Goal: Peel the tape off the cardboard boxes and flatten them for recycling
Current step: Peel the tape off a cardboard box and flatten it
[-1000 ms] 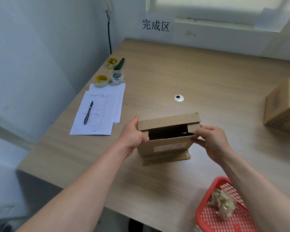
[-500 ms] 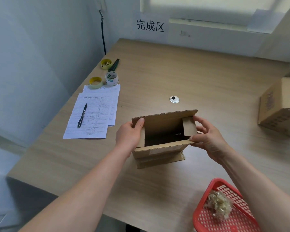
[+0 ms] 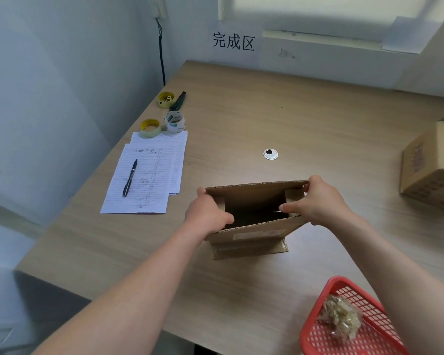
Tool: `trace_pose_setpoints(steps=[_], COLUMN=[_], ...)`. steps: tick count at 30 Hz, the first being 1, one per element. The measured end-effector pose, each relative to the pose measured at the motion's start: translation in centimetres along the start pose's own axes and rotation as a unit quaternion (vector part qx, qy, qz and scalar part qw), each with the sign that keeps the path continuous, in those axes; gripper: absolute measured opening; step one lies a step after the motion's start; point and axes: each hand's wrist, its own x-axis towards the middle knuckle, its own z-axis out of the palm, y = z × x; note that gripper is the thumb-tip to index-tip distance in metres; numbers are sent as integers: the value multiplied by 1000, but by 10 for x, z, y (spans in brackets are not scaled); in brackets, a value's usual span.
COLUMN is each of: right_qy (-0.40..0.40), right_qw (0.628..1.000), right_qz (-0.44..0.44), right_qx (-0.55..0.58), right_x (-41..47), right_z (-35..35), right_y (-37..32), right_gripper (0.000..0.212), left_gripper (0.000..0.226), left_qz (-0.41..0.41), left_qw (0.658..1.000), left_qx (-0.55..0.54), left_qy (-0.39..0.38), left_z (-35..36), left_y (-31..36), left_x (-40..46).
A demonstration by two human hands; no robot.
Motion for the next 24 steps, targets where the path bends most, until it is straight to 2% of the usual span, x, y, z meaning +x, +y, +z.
trace_pose_setpoints(steps=[2,4,6,8,10,12,15,17,20,22,24], right_qy=[-7,-6,20,50,56,32,-82,-132,-100,-64,-74], right_qw=[1000,999,993,964,914,892,864,873,945,977,989], right_qz=[14,22,8,-25,-46,-46,13,76,98,106,104], right_qx=[-6,23,116,260,399,449,497,464,297,173,77], right_x=[-1,-3,-5,-6,-6,-4,0,1,-1,-2,-6], right_z=[-2,-3,-5,-9,-13,-10,19,46,94,120,134], right_y=[-3,-2,2,5,7,13,31,47,66,73,72], right_gripper=[66,55,42,41,51,59,49,42,20,29,43], left_gripper=[93,77,65,70,85,91,88,82,79,80,81], left_qz=[0,21,59,124,208,259,265,255,251,244,231], left_qw=[1000,999,997,990,978,964,949,942,927,921,918], left_qx=[-20,-35,-56,-70,-19,65,162,200,246,265,280], left_qy=[-9,-8,-4,5,12,0,-51,-88,-130,-146,-159], left_z=[-1,-2,-7,-21,-34,-39,-21,2,33,50,62], left_y=[1,1,-1,-3,-8,-19,-53,-82,-115,-129,-140], left_x=[-3,-7,-13,-18,-18,-14,-1,8,9,6,3])
